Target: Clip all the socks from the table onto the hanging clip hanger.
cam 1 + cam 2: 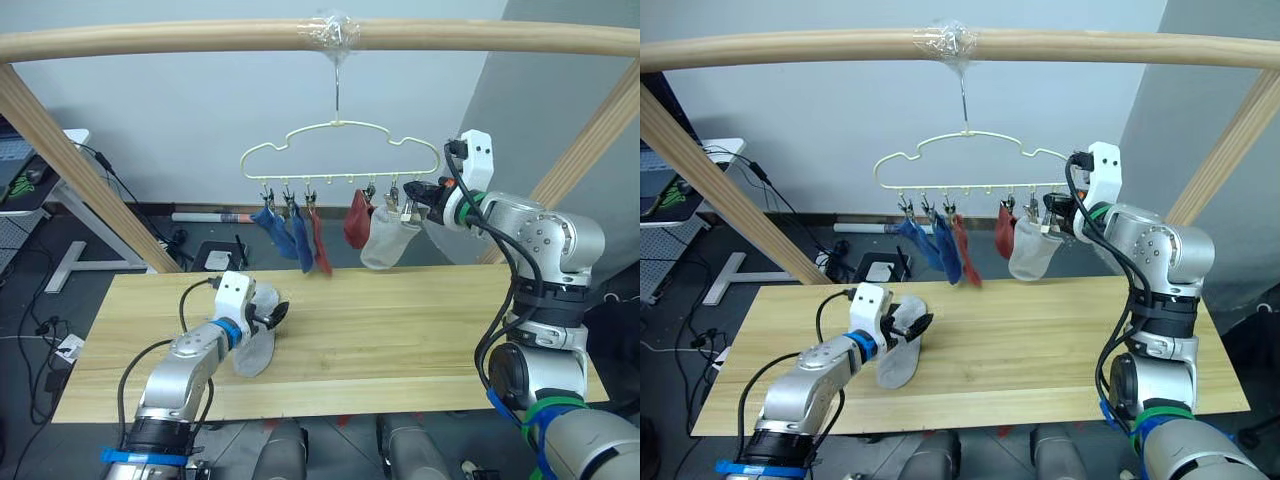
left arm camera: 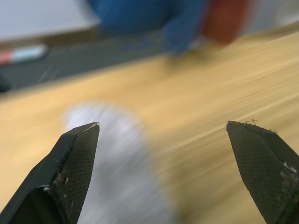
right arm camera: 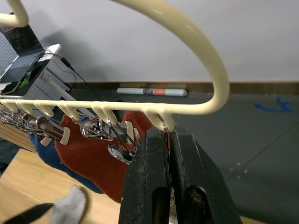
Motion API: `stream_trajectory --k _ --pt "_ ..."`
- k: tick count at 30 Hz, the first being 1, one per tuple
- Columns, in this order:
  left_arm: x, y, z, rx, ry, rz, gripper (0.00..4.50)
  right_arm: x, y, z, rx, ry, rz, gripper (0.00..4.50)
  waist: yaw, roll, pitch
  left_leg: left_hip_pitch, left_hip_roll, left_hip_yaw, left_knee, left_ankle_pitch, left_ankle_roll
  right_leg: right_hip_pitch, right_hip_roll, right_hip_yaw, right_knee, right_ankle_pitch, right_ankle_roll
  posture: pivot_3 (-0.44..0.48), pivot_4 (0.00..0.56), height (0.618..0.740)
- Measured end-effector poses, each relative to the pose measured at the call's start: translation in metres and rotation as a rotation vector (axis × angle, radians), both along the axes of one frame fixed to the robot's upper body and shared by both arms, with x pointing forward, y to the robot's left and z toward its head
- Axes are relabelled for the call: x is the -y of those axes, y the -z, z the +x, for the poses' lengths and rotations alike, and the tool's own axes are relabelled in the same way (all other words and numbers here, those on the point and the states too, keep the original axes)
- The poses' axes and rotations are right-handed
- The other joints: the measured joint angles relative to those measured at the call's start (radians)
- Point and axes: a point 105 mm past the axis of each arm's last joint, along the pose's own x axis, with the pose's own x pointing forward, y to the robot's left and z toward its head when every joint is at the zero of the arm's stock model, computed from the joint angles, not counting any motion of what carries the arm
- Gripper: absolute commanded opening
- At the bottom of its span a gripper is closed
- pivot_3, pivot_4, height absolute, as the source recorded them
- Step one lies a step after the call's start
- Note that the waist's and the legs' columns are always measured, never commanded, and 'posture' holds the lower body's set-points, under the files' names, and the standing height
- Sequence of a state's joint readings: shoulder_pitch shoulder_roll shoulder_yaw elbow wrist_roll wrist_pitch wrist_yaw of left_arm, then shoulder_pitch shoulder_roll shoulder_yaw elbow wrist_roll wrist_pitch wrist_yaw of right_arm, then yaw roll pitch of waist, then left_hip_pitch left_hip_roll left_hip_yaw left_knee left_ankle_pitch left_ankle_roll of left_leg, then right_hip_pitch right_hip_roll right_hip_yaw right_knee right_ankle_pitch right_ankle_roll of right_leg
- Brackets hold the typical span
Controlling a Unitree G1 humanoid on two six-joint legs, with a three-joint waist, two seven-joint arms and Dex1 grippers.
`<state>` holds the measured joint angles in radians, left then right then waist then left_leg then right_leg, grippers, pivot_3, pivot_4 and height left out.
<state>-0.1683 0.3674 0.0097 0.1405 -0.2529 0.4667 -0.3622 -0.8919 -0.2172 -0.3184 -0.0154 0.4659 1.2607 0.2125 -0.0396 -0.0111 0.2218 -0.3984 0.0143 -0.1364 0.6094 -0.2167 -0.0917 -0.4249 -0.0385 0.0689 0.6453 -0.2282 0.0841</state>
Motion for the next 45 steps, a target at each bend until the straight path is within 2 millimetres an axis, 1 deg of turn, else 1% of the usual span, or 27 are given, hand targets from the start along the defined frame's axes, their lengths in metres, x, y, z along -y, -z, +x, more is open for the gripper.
stream_trajectory --k 4,6,7,10,13,17,19,22,23,27,29,31,34,36,38,40,42,45 --pt "-0.004 0.02 0.005 -0.065 -0.039 -0.01 4.5 -0.001 0.001 -0.001 -0.012 0.004 -0.003 0.01 0.004 0.0 0.0 0.0 0.0 0.0 0.0 0.0 0.0 0.0 0.0 -0.001 0.0 -0.001 0.002 0.039 0.228 0.74" --pt "-0.005 0.02 0.011 -0.073 -0.036 -0.016 4.5 -0.001 0.001 -0.001 -0.014 0.006 -0.004 0.01 0.004 0.0 0.0 0.001 0.0 0.0 0.0 0.0 0.0 0.0 0.0 0.0 0.001 -0.001 0.002 0.027 0.227 0.74" --pt "-0.005 0.02 0.013 -0.077 -0.03 -0.019 4.32 -0.001 0.001 -0.001 -0.014 0.006 -0.004 0.0 0.004 0.0 0.0 0.001 0.0 0.0 0.0 0.0 0.0 0.0 0.0 0.0 0.001 -0.001 0.002 0.027 0.227 0.74" --pt "-0.011 0.022 0.012 -0.085 -0.018 -0.009 3.65 -0.001 0.0 -0.002 -0.014 0.003 -0.001 0.0 -0.002 0.001 0.0 0.003 0.0 0.0 0.0 0.0 0.0 0.001 0.0 0.0 0.001 -0.001 0.002 0.027 0.227 0.74" --pt "-0.014 0.023 0.01 -0.089 -0.007 -0.004 2.69 0.0 -0.001 -0.002 -0.01 0.012 -0.004 0.0 -0.003 0.001 0.0 0.002 0.0 0.0 0.0 0.0 0.0 0.001 0.0 0.0 0.001 -0.001 0.003 0.014 0.229 0.74" --pt "-0.011 0.025 0.006 -0.09 0.012 -0.007 1.62 0.002 -0.002 -0.003 -0.007 0.02 -0.007 0.0 -0.003 0.001 0.0 0.002 0.0 0.0 0.0 0.0 0.0 0.001 0.0 0.0 0.0 -0.001 0.003 0.014 0.229 0.74" --pt "-0.009 0.026 0.005 -0.091 0.023 -0.009 1.1 0.003 -0.002 -0.003 -0.007 0.028 -0.005 0.0 -0.003 0.001 0.0 0.002 0.0 0.0 0.0 0.0 0.0 0.001 0.0 0.0 0.0 -0.001 0.003 0.014 0.229 0.74" --pt "0.002 0.027 0.004 -0.092 0.059 -0.015 0.16 0.004 -0.003 -0.003 -0.007 0.03 -0.005 0.0 -0.002 0.001 0.0 0.002 0.0 0.0 0.0 0.0 0.0 0.001 0.0 0.0 0.0 -0.001 0.003 0.013 0.228 0.74" --pt "0.005 0.026 0.004 -0.09 0.073 -0.018 0.01 0.004 -0.003 -0.003 -0.007 0.029 -0.005 0.0 -0.002 0.001 0.0 0.002 0.0 0.0 0.0 0.0 0.0 0.001 0.0 0.0 0.0 -0.001 0.003 0.013 0.228 0.74" --pt "0.029 0.024 0.002 -0.091 0.156 -0.032 0.01 0.005 -0.003 -0.003 -0.011 0.029 0.005 0.0 -0.002 0.001 0.0 0.001 0.0 0.0 0.0 0.0 0.0 0.001 0.0 0.0 0.0 -0.001 0.003 0.012 0.229 0.74" --pt "0.047 0.019 0.0 -0.083 0.213 -0.047 0.01 0.007 -0.005 -0.003 -0.016 0.03 0.015 0.0 -0.002 0.001 0.001 -0.001 0.0 0.0 0.0 0.0 0.0 0.0 0.0 0.0 -0.001 -0.001 0.003 0.012 0.229 0.74" --pt "0.064 0.011 0.001 -0.056 0.269 -0.063 0.01 0.009 -0.01 -0.003 -0.01 0.034 0.011 0.0 -0.003 0.001 0.001 -0.001 0.0 0.0 -0.001 0.0 0.0 -0.001 0.0 0.0 -0.001 -0.001 0.003 0.012 0.229 0.74" --pt "0.073 -0.003 0.004 -0.016 0.314 -0.07 0.01 0.012 -0.011 -0.004 -0.013 0.034 0.018 0.0 -0.006 0.001 0.001 -0.001 0.0 0.0 -0.001 0.0 0.0 -0.001 0.0 0.0 0.0 -0.001 0.003 0.004 0.23 0.74" --pt "0.086 -0.017 0.002 -0.003 0.371 -0.136 0.01 0.012 -0.011 -0.004 -0.019 0.031 0.022 0.0 -0.008 0.001 0.002 -0.001 0.0 0.0 -0.001 0.0 0.0 -0.001 0.0 0.0 -0.001 -0.001 0.003 0.004 0.23 0.74" --pt "0.109 -0.04 -0.005 0.03 0.479 -0.236 0.01 0.013 -0.013 -0.005 -0.029 0.035 0.029 0.0 -0.007 0.001 0.003 -0.002 0.0 0.0 -0.001 0.0 0.0 -0.001 -0.001 0.0 -0.001 -0.001 0.003 0.004 0.23 0.74" --pt "0.127 -0.059 -0.01 0.067 0.559 -0.298 0.01 0.013 -0.014 -0.006 -0.039 0.032 0.038 0.0 -0.008 0.001 0.003 -0.002 0.0 0.0 -0.001 0.0 0.0 -0.001 -0.001 0.0 -0.002 -0.001 0.003 -0.007 0.224 0.74" --pt "0.137 -0.077 -0.012 0.08 0.606 -0.378 0.01 0.014 -0.017 -0.007 -0.056 0.025 0.073 0.0 -0.01 0.002 0.004 -0.002 0.0 0.0 -0.001 0.0 0.0 -0.001 -0.001 -0.001 -0.001 -0.001 0.003 -0.007 0.224 0.74" --pt "0.146 -0.102 -0.014 0.108 0.659 -0.464 0.01 0.017 -0.019 -0.01 -0.098 0.014 0.158 0.0 -0.014 0.002 0.004 -0.002 0.0 0.0 -0.001 0.0 0.0 -0.001 -0.001 -0.001 -0.001 -0.001 0.003 -0.013 0.222 0.74"
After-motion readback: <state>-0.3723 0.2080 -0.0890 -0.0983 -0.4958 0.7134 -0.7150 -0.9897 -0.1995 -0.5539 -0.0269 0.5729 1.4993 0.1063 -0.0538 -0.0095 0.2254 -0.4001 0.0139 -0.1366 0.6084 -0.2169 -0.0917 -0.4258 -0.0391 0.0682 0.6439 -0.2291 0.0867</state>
